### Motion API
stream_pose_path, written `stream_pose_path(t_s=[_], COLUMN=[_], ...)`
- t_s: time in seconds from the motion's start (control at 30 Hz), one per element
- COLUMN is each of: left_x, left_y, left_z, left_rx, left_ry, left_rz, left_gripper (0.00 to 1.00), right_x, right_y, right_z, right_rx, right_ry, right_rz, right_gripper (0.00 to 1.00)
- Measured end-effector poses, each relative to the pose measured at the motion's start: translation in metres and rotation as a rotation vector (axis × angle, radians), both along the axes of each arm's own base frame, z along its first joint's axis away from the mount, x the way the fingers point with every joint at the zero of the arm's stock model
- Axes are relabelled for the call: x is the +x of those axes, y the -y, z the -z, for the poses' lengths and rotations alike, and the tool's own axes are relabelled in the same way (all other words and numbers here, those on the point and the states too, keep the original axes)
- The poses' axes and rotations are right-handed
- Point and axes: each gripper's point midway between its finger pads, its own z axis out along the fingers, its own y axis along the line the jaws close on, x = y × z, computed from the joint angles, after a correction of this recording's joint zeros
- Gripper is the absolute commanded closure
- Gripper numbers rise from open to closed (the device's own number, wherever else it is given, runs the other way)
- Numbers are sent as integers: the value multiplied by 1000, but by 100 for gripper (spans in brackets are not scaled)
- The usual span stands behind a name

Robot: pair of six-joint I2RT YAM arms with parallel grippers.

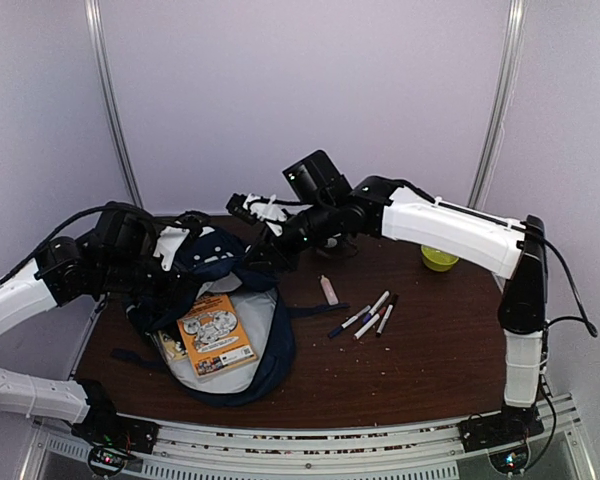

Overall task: Pack the student bag
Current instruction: Pass from the right arm to the left, then adjust the book in the largest pocket of the bag.

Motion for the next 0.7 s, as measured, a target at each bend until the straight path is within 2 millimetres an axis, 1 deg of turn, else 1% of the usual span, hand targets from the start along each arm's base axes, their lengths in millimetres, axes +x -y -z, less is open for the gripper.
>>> stream_pose_path(t_s=[0.07, 0.1, 0.17, 0.23, 0.3, 0.33, 0.37, 0.43, 0.47, 0.57, 0.6, 0.7], left_x=[1, 1, 1, 2, 4, 5, 6, 6, 6, 6, 6, 5], left_y=[-2, -2, -2, -4, -4, -4, -4, -3, -2, -1, 0, 0], left_z=[2, 2, 1, 0, -2, -2, -2, -2, -2, -3, -3, -2], left_rx=[3, 3, -3, -8, -14, -18, -21, -25, -28, -39, -40, -40], left_ry=[-4, -3, 2, 7, 14, 17, 19, 17, 18, 18, 18, 15], left_rz=[-7, -7, -8, -14, -19, -20, -20, -17, -16, -9, -8, -5], left_gripper=[100, 100, 100, 100, 100, 100, 100, 100, 100, 100, 100, 100], right_x=[-9, -15, -26, -40, -54, -64, -73, -94, -104, -125, -130, -137], right_y=[13, 22, 37, 52, 55, 53, 49, 39, 34, 20, 16, 4], right_z=[-14, -24, -43, -60, -62, -58, -49, -19, 0, 62, 80, 121], right_rx=[4, 12, 28, 41, 30, 17, -4, -69, -110, -243, -282, -363], right_ry=[23, 48, 94, 162, 219, 244, 265, 292, 303, 336, 347, 393], right_rz=[-12, -24, -43, -73, -116, -148, -180, -253, -290, -380, -402, -448], right_gripper=[62, 61, 62, 70, 80, 84, 88, 93, 95, 98, 99, 100])
